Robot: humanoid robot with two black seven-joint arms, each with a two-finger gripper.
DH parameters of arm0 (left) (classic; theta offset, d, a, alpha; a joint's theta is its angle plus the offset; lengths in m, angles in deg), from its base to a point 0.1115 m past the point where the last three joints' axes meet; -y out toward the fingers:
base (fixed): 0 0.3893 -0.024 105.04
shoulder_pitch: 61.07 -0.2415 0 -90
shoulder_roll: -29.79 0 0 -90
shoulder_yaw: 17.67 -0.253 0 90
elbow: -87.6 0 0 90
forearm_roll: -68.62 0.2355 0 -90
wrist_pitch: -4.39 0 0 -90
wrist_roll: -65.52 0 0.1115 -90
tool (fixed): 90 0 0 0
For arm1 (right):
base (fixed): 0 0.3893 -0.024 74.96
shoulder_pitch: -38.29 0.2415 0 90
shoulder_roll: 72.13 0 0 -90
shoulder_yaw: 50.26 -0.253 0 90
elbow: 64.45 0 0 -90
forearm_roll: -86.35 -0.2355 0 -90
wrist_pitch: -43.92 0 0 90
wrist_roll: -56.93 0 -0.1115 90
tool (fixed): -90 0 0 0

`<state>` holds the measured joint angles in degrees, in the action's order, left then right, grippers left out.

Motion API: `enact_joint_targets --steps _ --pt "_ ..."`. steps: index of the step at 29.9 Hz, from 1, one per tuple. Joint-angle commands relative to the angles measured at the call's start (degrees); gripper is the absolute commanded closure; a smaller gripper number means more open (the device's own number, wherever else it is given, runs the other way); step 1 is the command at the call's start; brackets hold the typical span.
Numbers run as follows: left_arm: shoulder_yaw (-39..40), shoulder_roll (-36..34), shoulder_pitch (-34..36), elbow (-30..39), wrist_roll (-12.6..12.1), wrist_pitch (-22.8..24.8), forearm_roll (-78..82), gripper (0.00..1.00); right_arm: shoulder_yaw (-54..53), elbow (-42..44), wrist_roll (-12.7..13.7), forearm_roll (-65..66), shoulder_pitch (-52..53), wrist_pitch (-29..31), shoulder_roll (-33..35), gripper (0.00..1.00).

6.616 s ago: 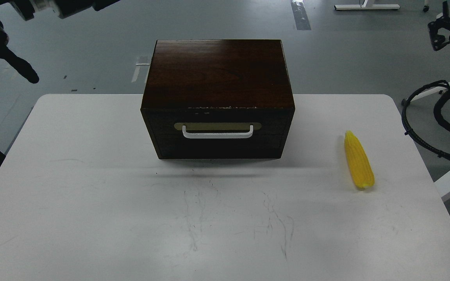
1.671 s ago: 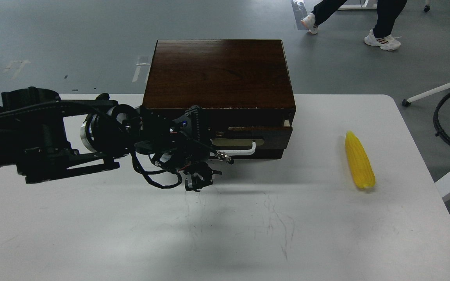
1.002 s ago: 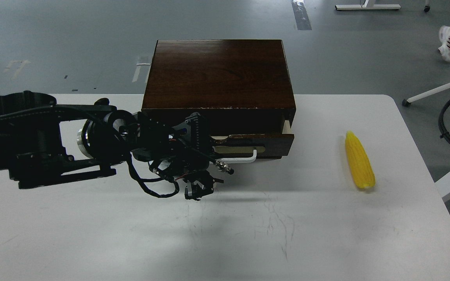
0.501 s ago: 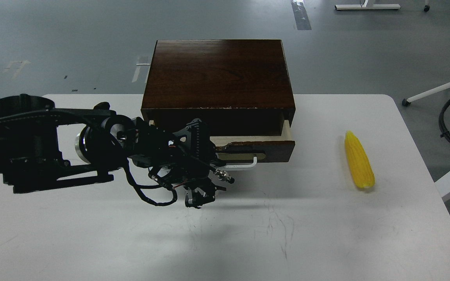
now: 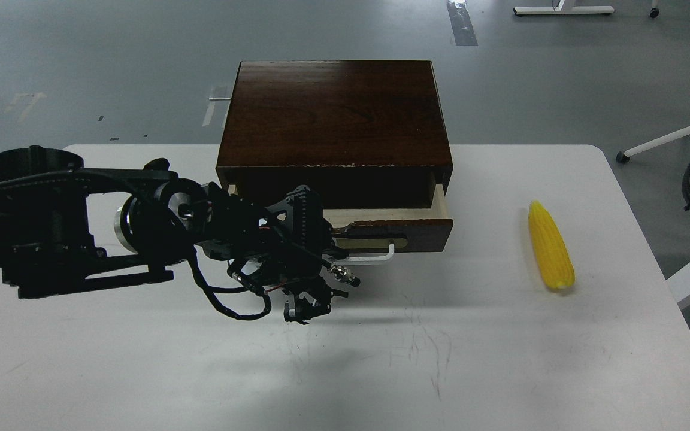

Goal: Put corn in drawer with both arms
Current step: 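Release the handle and lift the left gripper away from the box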

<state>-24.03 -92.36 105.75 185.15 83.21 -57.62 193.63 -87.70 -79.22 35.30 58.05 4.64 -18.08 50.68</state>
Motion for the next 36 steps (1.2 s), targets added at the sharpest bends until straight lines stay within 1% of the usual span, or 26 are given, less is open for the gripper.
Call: enact_joint_targets --steps 1,6,9,12,13,14,15,16,19,22,25,27,28,30,31,33,36 --pt "1.17 -0.37 0.08 -0.16 -0.02 0.01 -0.47 0.06 0.00 0.00 -0.09 0.00 -0.01 0.00 -0.03 0.00" --pt "3.28 -1.87 0.17 -0.25 -0.02 0.01 -4.15 0.04 0.00 0.00 -0.09 0.00 -0.19 0.00 -0.03 0.00" --pt "6.18 -2.92 0.96 -0.34 0.07 0.01 -8.89 0.03 0.09 0.00 0.00 0.00 -0.01 0.00 -0.03 0.00" --pt "11.71 -6.08 1.31 -0.34 0.94 0.01 -16.35 0.03 0.61 -0.18 0.00 0.00 0.25 0.00 0.06 0.00" --pt "15.64 -8.26 1.31 -0.69 1.82 0.01 -22.47 0.03 2.01 -0.79 0.09 0.26 0.25 0.00 0.23 0.00" --pt "17.51 -9.42 1.23 -0.95 2.17 0.01 -26.10 0.03 3.07 -0.88 0.09 0.26 0.25 0.00 0.23 0.00" --pt "20.74 -11.60 0.88 -2.35 2.61 0.01 -33.97 0.02 6.21 -0.71 0.00 0.52 0.69 0.00 0.84 0.00" --pt "23.04 -13.37 0.53 -5.32 2.44 0.01 -43.09 0.02 10.42 -0.27 -0.17 1.31 1.39 0.00 1.98 0.00" --pt "24.38 -13.91 0.26 -10.43 2.35 0.01 -56.50 0.02 15.98 -0.26 -0.35 2.89 3.85 0.00 3.04 0.00" --pt "24.56 -13.47 0.26 -22.54 2.53 0.01 -83.00 0.02 26.68 0.43 -0.61 7.19 7.89 0.00 2.79 0.00" --pt "24.56 -12.77 0.17 -27.13 2.35 0.01 -94.04 0.02 30.57 0.79 -0.61 8.96 9.04 0.00 2.69 0.00" --pt "24.56 -11.89 -0.96 -33.53 2.62 0.01 -104.49 0.02 34.96 0.70 -0.61 12.81 10.09 0.00 2.61 0.00" --pt "24.56 -11.63 -1.41 -35.13 2.62 0.01 -106.53 0.02 36.29 0.70 -0.61 14.48 10.62 0.00 2.61 0.00" --pt "24.64 -10.66 -2.72 -40.39 2.79 0.01 -114.95 0.02 41.81 0.70 -0.61 23.94 13.60 0.00 1.91 0.00" --pt "24.64 -10.66 -2.73 -40.42 2.79 0.01 -114.99 0.02 41.84 0.70 -0.61 23.99 13.61 0.00 1.90 0.00" --pt "24.64 -9.70 -4.65 -44.70 2.79 0.01 -124.18 0.02 45.77 0.70 -0.61 31.34 15.45 0.00 1.38 0.00" --pt "24.82 -8.29 -5.54 -49.19 2.79 0.01 -132.63 0.02 49.91 0.26 -0.61 37.85 17.29 0.00 1.11 0.00"
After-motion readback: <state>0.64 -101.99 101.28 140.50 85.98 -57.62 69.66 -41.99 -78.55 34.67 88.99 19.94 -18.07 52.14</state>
